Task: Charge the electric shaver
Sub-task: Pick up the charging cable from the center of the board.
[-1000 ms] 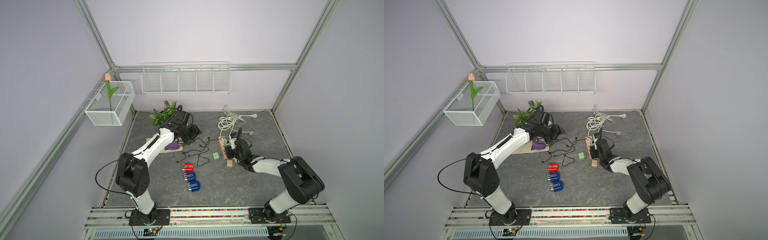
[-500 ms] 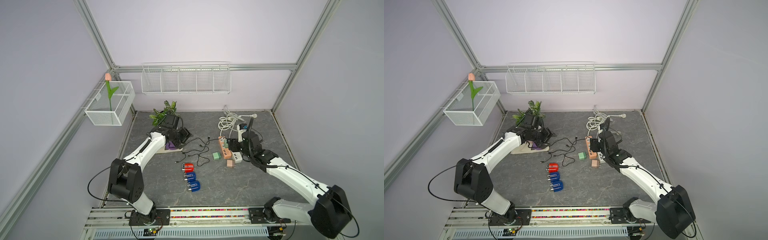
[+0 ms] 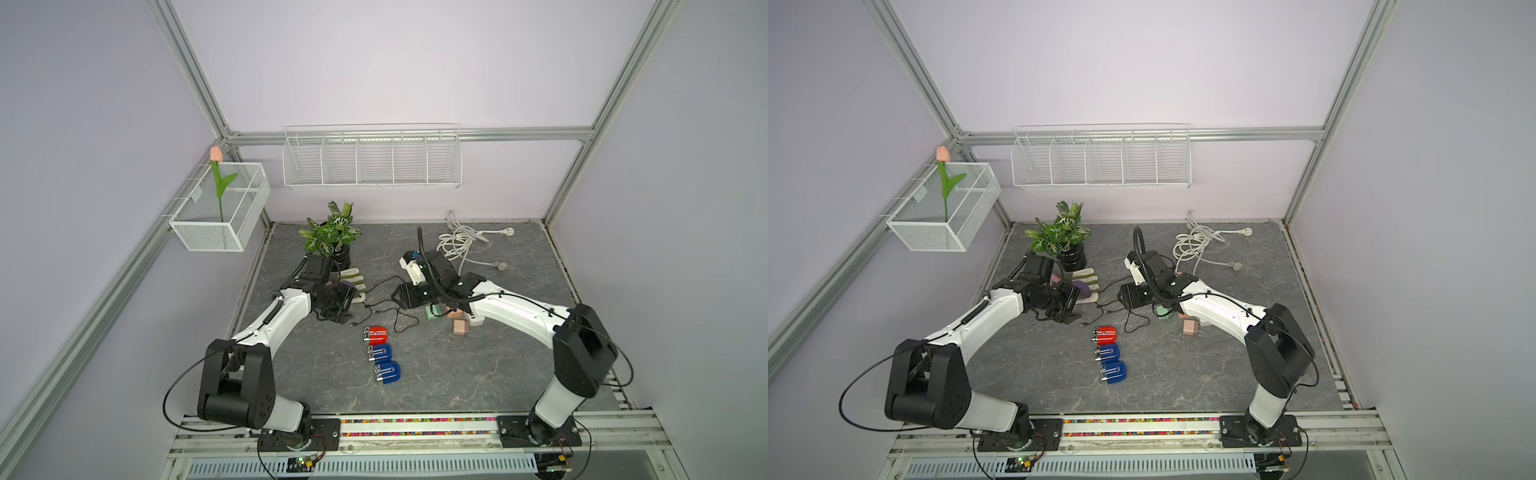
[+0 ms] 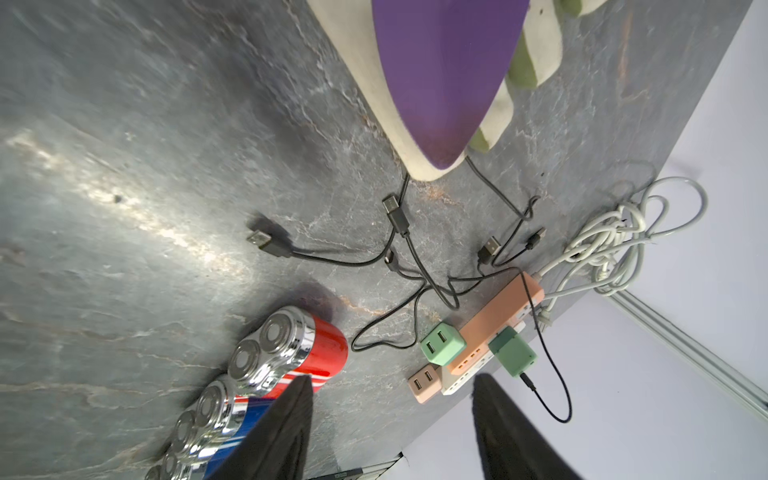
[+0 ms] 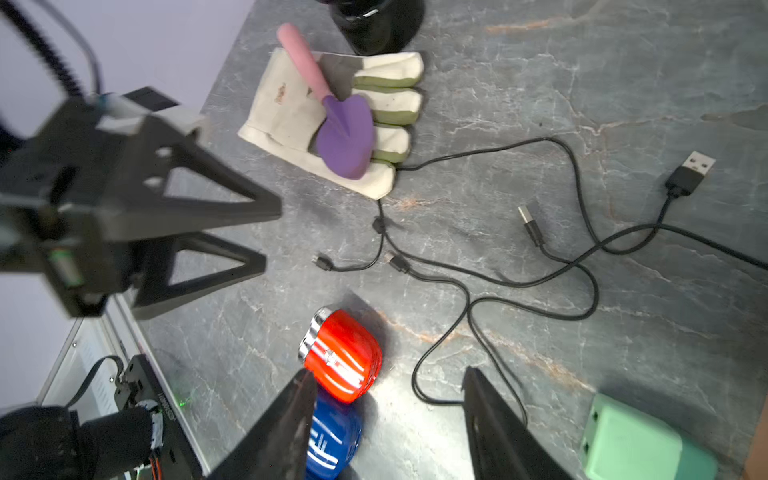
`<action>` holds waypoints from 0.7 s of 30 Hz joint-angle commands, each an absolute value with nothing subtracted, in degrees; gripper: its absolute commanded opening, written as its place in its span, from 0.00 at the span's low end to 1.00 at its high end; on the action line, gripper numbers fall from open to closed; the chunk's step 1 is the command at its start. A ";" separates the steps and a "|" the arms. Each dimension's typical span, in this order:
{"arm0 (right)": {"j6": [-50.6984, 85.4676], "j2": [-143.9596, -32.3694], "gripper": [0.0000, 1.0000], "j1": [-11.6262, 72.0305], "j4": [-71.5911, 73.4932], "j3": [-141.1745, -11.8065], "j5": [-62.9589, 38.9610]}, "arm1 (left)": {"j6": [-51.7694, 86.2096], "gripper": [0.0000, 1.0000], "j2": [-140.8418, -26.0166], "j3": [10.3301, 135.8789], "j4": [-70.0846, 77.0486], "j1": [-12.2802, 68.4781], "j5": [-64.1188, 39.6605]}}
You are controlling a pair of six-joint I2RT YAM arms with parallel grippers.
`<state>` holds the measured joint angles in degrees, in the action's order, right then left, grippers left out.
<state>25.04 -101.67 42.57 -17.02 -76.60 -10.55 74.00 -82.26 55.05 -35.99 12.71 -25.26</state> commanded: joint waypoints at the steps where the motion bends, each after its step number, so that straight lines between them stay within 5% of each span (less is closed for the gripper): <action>1: 30.11 -105.40 0.58 40.74 -21.83 -83.55 -17.09 | 76.61 0.64 -79.50 53.02 -37.19 12.18 -25.41; 7: 20.40 -111.67 0.55 45.09 -27.55 -91.78 -15.75 | 78.53 0.63 -77.80 50.59 -34.90 11.26 -27.39; 15: -21.13 -110.46 0.63 44.37 -21.97 -86.23 -16.72 | 76.22 0.63 -75.57 49.59 -36.86 9.85 -28.20; 21: -39.48 -114.22 0.60 41.77 -22.91 -86.69 -23.25 | 75.94 0.63 -74.40 48.58 -36.91 9.32 -29.07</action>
<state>-24.05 -111.68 42.74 -22.59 -86.65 -20.01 75.92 -75.26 49.21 -36.05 9.74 -27.88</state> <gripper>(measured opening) 0.605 0.633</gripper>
